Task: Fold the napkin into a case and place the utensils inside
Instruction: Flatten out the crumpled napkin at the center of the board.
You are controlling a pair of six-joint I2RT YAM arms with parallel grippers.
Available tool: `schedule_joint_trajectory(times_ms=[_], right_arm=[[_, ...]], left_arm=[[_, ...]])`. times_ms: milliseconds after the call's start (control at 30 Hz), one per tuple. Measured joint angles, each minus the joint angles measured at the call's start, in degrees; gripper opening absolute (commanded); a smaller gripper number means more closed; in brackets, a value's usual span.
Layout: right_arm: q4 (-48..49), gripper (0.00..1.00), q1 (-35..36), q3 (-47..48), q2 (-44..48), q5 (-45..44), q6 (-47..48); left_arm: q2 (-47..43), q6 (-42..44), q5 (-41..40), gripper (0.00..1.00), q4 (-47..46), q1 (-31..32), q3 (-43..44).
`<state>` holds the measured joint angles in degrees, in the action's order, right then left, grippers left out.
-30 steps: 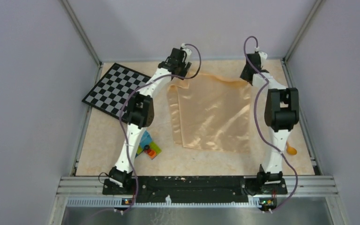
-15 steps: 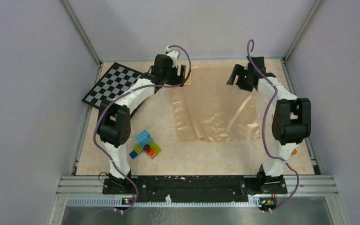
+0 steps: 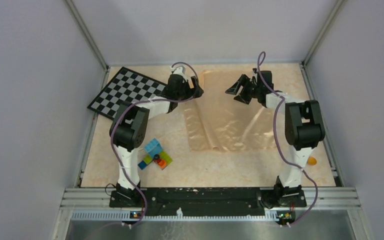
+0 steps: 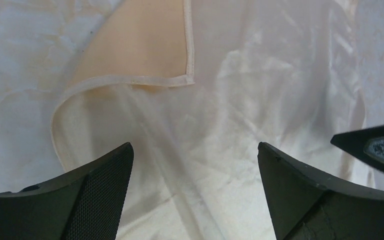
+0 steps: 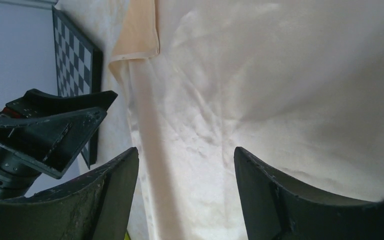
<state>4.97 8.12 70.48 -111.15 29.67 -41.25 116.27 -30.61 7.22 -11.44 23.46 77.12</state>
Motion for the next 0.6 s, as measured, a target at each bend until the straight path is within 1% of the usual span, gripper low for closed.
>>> schedule_joint_trajectory(times_ms=[133,267,433,600], right_arm=[[1.1,0.65,0.0,0.0,-0.7,-2.1,-0.8],[1.5,0.61,0.0,0.0,-2.8,-4.0,-1.0],[1.3,0.61,0.0,0.0,-5.6,-5.4,-1.0],[1.9,0.61,0.0,0.0,-5.7,-5.8,-0.7]], left_arm=[[4.1,-6.0,-3.7,0.93,-7.6,0.1,-0.8],[7.5,-9.8,-5.5,0.91,-12.2,0.2,-0.3],[10.4,-12.0,-7.9,0.89,-16.4,0.3,1.5],[12.8,-12.2,-9.8,0.89,-21.0,0.3,4.0]])
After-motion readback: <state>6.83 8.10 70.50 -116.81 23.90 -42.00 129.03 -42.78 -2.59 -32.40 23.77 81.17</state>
